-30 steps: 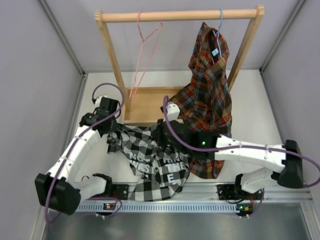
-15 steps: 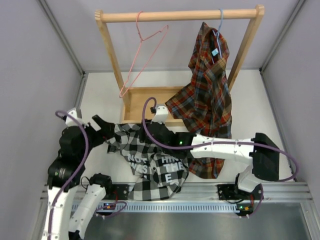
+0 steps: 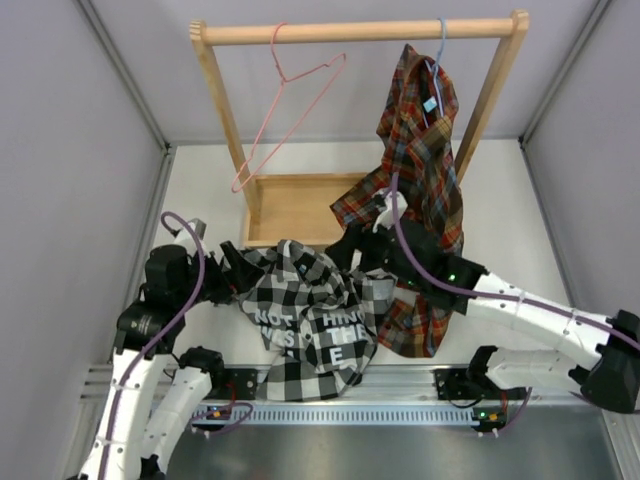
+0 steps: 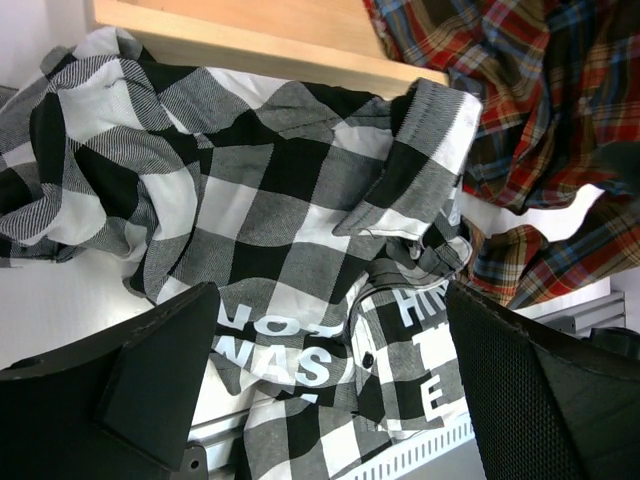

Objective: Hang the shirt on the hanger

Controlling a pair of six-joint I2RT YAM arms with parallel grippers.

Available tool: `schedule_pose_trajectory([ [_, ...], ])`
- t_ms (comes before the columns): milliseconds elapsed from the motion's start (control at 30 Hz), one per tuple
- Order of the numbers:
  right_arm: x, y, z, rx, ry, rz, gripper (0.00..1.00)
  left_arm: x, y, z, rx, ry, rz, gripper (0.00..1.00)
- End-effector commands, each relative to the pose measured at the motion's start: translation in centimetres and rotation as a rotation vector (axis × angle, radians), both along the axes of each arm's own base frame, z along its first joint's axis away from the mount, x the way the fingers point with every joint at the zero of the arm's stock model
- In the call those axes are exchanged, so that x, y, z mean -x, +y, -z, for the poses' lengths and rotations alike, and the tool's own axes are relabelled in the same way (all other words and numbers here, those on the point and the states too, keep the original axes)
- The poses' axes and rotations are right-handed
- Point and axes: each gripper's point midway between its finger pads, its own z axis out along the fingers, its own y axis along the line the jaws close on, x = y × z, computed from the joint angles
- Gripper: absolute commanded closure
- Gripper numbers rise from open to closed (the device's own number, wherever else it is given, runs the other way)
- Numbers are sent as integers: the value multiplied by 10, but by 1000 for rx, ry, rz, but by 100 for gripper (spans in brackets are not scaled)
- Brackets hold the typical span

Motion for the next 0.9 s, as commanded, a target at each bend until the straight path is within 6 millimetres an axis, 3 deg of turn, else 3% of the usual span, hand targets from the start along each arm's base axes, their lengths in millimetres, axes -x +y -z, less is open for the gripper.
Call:
schedule_pose_trajectory([
  [0,-7,-20,18,91,29,-80,25,-17,-4,-12,2,-19,11,2],
  [100,-19,-21,40,154,84,-116,33,-25,-4,-18,-16,-15,5,2],
  [133,-23,-20,55,195,107,-124,34,-28,-1,-18,-31,-16,-15,2],
  [200,-30,-16,65,222,127,-130,34,-28,-4,-22,-36,-25,-10,2],
  [400,-27,-2,127,287,258,-194,44,-28,-14,-9,-89,4,4,2],
  [533,-23,4,141,265,275,-220,52,-29,-21,0,-152,18,6,2],
  [667,-22,7,141,258,269,-231,60,-25,-32,-3,-180,-4,22,2],
  [867,-20,10,143,266,268,-258,74,-21,-55,10,-216,26,62,2],
])
